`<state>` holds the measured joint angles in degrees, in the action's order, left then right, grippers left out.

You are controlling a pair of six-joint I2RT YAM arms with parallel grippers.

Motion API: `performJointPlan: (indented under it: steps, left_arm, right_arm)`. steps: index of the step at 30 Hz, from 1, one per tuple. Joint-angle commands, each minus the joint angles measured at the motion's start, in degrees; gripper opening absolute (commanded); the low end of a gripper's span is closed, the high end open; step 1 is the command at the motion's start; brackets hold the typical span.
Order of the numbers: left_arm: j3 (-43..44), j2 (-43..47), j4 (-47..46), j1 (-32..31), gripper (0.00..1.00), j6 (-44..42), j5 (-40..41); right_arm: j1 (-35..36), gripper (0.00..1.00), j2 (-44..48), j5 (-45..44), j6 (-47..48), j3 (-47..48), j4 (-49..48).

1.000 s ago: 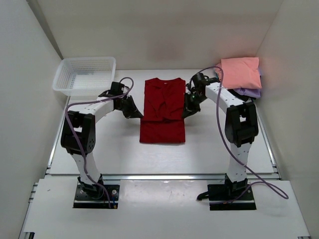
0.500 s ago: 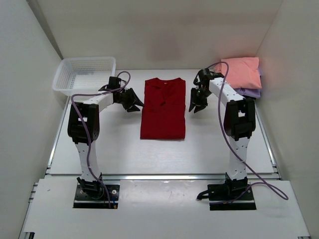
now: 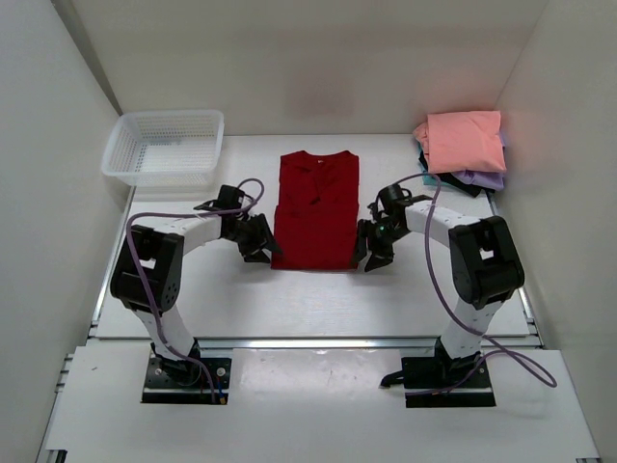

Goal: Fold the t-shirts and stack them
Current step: Grab one side of the 2/3 rectangular tshirt with both arms

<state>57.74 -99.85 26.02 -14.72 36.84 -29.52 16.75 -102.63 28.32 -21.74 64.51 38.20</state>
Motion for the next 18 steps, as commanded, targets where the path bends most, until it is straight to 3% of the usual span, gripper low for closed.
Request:
performJointPlan:
  steps: [1,11,16,18]
  left_arm:
    - [-1.0,2.0,-0.8,-2.3,0.59,-1.2,3.2]
    - [-3.2,2.2,2.6,-3.8,0.6,-1.4,8.9]
    - [-4.6,2.2,-0.1,-4.4,0.52,0.8,10.0]
    - [-4.7,1.1,-2.1,-5.1,0.27,2.1,9.6]
  right_arm:
    - [1.7,0.49,0.7,4.6,-4.6,-1.7,-9.4]
    - [1.3,0.49,-1.2,5.6,-9.9,-5.3,-14.2]
    - [1.4,0.16,-0.8,5.3,-10.5,-6.2,-14.7]
    - [1.3,0.02,-0.6,5.5,-10.5,-7.3,-15.0]
